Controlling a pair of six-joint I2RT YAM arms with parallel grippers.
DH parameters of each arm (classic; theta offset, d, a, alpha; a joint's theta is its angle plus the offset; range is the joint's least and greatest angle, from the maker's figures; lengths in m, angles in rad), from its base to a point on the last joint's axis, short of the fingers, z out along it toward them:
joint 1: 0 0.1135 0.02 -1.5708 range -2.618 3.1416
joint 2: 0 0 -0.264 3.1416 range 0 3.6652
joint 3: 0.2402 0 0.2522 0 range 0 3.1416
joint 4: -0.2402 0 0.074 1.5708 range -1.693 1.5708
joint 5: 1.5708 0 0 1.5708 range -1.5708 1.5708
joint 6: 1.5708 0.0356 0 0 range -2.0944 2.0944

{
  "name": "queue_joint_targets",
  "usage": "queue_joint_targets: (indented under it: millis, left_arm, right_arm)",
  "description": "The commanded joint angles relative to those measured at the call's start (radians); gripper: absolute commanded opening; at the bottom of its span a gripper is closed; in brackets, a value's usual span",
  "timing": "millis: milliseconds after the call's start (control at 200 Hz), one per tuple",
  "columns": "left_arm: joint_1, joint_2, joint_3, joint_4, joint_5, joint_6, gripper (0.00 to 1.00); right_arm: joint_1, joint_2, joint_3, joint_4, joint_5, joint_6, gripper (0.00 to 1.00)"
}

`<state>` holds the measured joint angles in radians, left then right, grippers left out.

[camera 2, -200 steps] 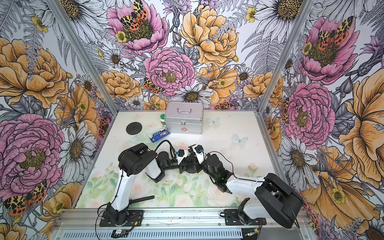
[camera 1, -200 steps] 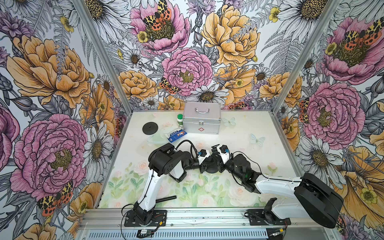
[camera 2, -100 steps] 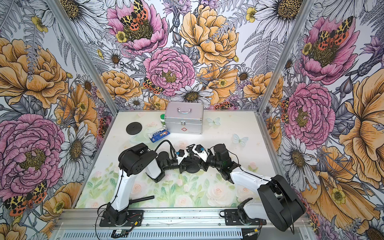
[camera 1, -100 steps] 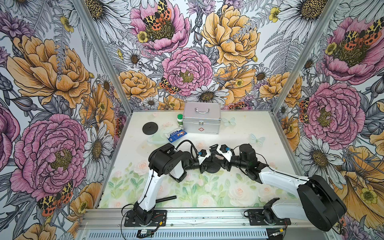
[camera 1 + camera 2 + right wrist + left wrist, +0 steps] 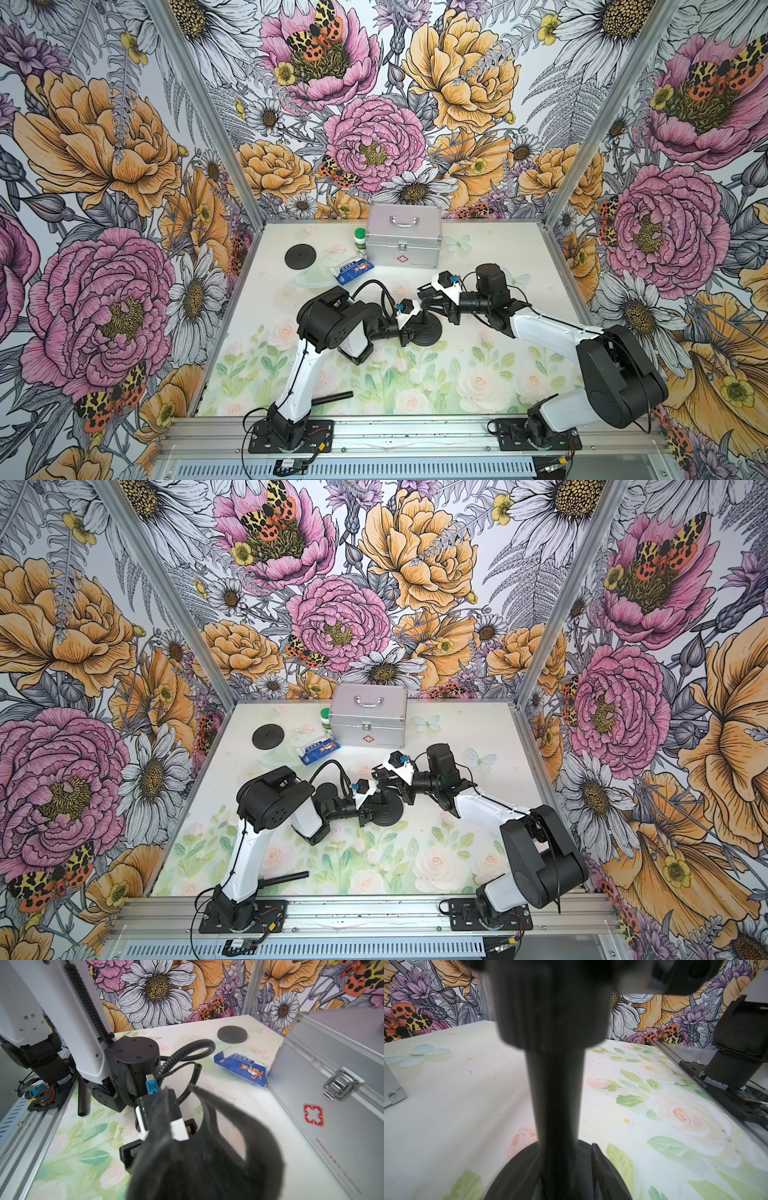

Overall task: Assemble a microphone stand
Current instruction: Screw the microphone stand pole into the microphone stand base.

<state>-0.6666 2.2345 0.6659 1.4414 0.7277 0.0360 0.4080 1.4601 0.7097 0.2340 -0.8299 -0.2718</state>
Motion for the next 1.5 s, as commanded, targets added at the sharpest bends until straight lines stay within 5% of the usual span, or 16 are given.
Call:
queue_joint_targets:
  millis: [0,115,195,245,305,360,425,490,605,776,1171,1491]
  left_arm:
    - [-0.012,0.018,-0.013,-0.029,-0.004,0.019,0.34]
    - [-0.012,0.033,0.005,-0.029,0.004,0.003,0.34]
    - [-0.014,0.038,0.011,-0.030,0.009,-0.001,0.34]
    - [-0.013,0.033,0.009,-0.029,0.006,0.001,0.34]
    - [-0.011,0.030,0.006,-0.029,0.002,0.004,0.34]
    - [-0.011,0.032,0.006,-0.029,0.004,0.001,0.34]
    - [-0.013,0.033,0.004,-0.030,0.004,0.005,0.34]
    - [-0.013,0.032,0.000,-0.029,-0.001,0.011,0.34]
    - [-0.009,0.035,0.001,-0.030,0.000,0.006,0.34]
    - [-0.007,0.039,0.001,-0.030,0.009,0.008,0.34]
    - [-0.011,0.047,0.004,-0.029,0.015,0.012,0.34]
    - [-0.008,0.048,0.003,-0.029,0.017,0.017,0.34]
  right_arm:
    - [0.076,-0.087,-0.101,0.037,0.374,0.216,0.00]
    - [0.264,-0.166,-0.287,0.266,1.062,0.495,0.00]
    - [0.368,-0.153,-0.327,0.342,1.284,0.547,0.00]
    - [0.413,-0.139,-0.314,0.342,1.322,0.530,0.00]
    - [0.415,-0.120,-0.290,0.343,1.254,0.486,0.00]
    - [0.413,-0.111,-0.263,0.328,1.152,0.414,0.30]
    - [0.413,-0.144,-0.244,0.265,0.972,0.251,0.40]
    - [0.391,-0.207,-0.263,0.235,0.772,0.116,0.45]
    - [0.190,-0.283,-0.278,0.164,0.365,0.057,0.51]
    - [0.053,-0.227,-0.174,-0.056,0.082,-0.040,0.52]
    - [-0.069,0.024,0.108,-0.317,-0.264,-0.191,0.47]
    - [-0.079,0.103,0.178,-0.316,-0.258,-0.205,0.26]
